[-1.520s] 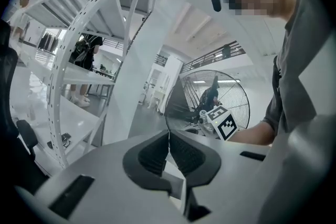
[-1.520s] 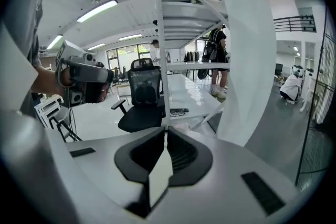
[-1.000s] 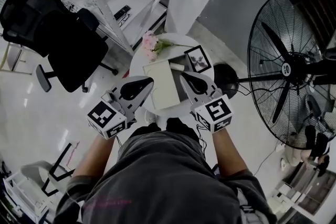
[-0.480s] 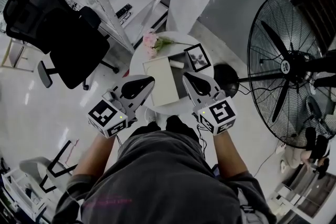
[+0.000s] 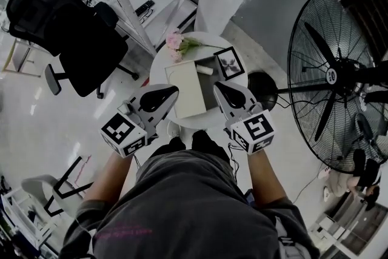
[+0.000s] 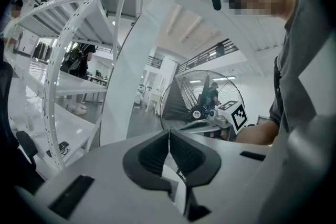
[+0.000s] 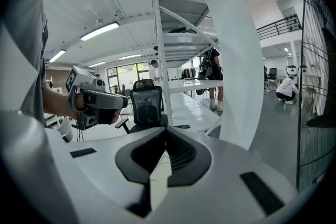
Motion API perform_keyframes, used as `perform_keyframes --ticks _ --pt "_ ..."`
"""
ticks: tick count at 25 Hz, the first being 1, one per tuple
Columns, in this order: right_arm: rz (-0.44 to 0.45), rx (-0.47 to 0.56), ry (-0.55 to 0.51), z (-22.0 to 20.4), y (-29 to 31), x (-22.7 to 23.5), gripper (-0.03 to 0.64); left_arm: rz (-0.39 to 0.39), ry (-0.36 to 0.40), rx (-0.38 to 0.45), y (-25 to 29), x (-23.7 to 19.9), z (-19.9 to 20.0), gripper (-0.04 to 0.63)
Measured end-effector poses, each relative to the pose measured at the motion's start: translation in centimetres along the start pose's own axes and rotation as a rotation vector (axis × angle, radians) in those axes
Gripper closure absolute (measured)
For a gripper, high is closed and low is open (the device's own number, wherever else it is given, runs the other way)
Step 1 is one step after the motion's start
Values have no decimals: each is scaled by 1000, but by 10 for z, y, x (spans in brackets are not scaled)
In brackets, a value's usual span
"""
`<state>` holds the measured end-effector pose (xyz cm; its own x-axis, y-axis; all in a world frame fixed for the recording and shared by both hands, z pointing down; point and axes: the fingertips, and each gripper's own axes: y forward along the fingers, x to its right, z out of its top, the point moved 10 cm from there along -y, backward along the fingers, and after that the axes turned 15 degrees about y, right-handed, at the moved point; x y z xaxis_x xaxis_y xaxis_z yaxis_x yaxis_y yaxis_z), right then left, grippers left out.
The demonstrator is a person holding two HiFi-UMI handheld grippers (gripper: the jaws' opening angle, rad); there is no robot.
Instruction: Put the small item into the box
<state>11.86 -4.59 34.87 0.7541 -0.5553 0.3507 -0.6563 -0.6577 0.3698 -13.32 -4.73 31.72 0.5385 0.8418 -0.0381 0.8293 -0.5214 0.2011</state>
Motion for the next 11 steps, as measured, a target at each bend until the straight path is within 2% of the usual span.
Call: perform_keyframes --ticks 11 --pt "2 -13 -2 1 -6 13 595 -2 11 1 12 7 -1 572"
